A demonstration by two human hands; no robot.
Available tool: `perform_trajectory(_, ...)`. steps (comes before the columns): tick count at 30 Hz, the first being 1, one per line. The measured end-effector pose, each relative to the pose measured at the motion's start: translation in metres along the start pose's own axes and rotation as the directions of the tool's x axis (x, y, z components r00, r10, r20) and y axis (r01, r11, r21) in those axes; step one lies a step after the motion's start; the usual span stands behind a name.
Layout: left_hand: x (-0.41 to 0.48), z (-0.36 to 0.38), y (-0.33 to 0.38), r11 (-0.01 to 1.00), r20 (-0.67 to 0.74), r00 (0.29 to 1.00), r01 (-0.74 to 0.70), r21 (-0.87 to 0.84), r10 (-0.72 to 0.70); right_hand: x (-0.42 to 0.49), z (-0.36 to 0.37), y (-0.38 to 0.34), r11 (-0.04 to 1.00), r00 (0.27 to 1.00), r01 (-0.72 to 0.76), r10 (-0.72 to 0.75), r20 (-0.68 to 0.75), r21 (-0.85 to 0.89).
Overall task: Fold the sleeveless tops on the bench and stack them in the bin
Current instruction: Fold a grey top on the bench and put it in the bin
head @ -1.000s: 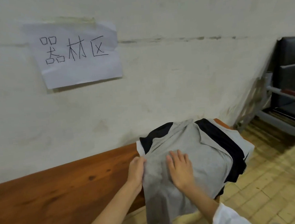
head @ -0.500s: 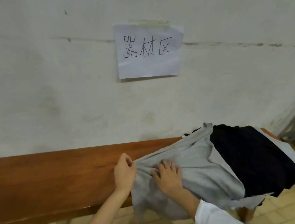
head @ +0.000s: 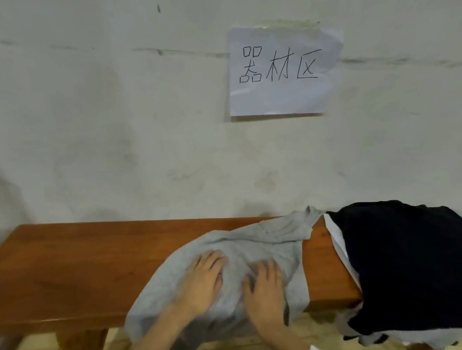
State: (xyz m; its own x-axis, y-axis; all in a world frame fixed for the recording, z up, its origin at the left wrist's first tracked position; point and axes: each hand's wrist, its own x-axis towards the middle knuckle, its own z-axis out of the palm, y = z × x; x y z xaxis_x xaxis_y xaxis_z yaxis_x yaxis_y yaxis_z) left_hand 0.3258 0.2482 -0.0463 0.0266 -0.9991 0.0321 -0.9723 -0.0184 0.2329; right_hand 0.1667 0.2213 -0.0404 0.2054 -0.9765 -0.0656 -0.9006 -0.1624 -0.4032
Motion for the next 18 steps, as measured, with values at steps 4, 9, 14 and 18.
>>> perform_trajectory(4, 0.021, 0.005, 0.006, 0.995, -0.027, 0.996, -0.088, 0.043, 0.090, 0.009, -0.010, 0.051, 0.977, 0.981, -0.181, 0.172, -0.088, -0.112)
perform_trajectory(9, 0.059, 0.015, -0.001, 1.000, -0.036, 0.999, -0.017, 0.005, 0.017, 0.063, -0.030, 0.081, 0.973, 0.996, -0.082, 0.088, 0.021, -0.216)
perform_trajectory(14, 0.091, 0.014, -0.029, 0.978, -0.045, 0.977, 0.207, -0.012, -0.207, 0.133, -0.021, 0.065, 0.959, 0.985, 0.155, -0.131, 0.111, -0.236)
perform_trajectory(18, 0.089, 0.002, -0.051, 0.950, -0.065, 0.948, 0.313, 0.005, -0.313, 0.146, -0.010, 0.039, 0.906, 0.941, 0.329, -0.291, 0.175, -0.266)
